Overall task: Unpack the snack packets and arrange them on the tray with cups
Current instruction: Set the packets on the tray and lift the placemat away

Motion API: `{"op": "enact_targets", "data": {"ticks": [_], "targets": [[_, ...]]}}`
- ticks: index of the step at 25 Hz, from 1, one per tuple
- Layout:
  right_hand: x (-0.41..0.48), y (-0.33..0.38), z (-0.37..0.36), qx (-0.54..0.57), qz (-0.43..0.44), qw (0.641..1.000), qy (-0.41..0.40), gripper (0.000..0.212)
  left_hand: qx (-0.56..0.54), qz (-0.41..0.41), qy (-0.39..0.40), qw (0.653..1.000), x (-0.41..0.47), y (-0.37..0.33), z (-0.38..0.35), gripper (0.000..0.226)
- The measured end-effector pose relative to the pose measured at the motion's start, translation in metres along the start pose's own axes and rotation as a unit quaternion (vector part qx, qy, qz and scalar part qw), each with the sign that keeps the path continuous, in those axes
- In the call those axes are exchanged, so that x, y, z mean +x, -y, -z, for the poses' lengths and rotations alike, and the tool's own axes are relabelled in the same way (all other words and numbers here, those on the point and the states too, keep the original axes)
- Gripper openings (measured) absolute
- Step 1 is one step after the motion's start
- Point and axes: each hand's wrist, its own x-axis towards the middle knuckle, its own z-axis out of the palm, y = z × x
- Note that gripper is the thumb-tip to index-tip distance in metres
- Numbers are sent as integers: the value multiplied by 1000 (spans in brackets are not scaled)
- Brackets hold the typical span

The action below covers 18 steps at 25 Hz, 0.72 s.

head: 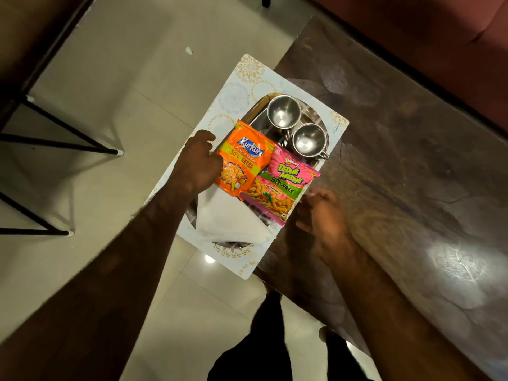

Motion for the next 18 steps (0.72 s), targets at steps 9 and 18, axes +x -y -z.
{"op": "enact_targets", "data": {"ticks": [9, 18], "targets": [[22, -5, -19, -19, -61, 995, 78, 38, 148, 64, -19, 987, 44, 33, 19, 46], [40, -11, -31, -35, -57, 996, 59, 22, 204, 65, -65, 975, 43, 44, 19, 44]]}}
